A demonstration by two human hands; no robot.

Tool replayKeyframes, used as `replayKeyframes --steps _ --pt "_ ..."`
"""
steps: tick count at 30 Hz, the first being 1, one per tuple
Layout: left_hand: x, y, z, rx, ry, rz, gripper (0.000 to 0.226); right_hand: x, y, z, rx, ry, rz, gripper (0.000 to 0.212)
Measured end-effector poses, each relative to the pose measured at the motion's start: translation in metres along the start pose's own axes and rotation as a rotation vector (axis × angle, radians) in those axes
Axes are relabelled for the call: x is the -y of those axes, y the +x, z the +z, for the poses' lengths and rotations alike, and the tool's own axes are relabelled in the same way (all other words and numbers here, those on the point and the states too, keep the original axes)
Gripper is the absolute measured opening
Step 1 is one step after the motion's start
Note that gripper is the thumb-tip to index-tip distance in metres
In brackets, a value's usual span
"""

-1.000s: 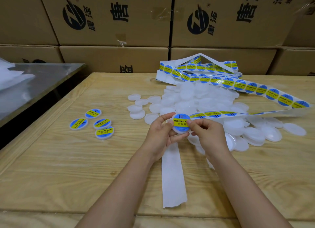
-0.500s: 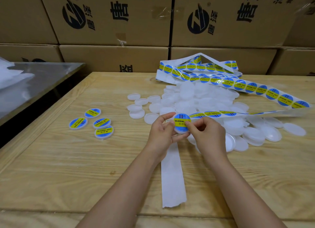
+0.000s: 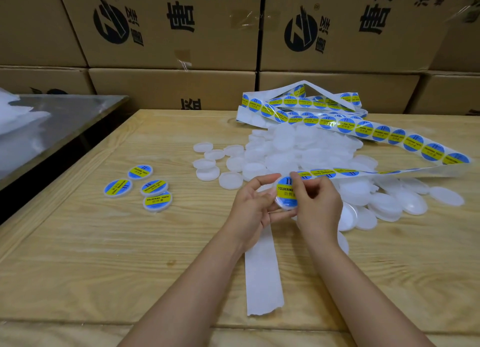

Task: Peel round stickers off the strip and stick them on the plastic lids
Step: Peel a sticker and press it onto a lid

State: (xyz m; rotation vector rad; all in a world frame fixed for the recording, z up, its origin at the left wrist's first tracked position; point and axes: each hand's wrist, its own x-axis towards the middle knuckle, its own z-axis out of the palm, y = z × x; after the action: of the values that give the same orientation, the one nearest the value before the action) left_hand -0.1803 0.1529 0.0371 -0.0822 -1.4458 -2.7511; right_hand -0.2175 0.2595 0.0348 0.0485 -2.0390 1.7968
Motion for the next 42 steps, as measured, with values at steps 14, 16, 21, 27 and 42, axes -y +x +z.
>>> replayKeyframes --steps 14,16,21,27,42 --pt "-0.007 0.004 -0.012 -0.085 -0.236 -0.036 0.023 -0.001 -0.011 0.006 0.315 0.033 -0.101 0.038" --pt "-0.007 0.004 -0.013 -0.101 -0.232 -0.046 0.024 -0.001 -0.010 0.004 0.310 0.035 -0.130 0.034" --pt "-0.007 0.005 -0.012 -0.110 -0.202 -0.050 0.023 -0.004 -0.006 0.001 0.290 0.048 -0.142 0.022" --pt "-0.006 0.002 -0.008 -0.042 -0.100 -0.033 0.020 -0.005 -0.001 -0.003 0.187 0.055 -0.126 0.018" --pt "-0.034 0.008 -0.017 -0.197 0.184 0.121 0.043 -0.004 0.002 -0.008 0.145 0.041 -0.088 0.022"
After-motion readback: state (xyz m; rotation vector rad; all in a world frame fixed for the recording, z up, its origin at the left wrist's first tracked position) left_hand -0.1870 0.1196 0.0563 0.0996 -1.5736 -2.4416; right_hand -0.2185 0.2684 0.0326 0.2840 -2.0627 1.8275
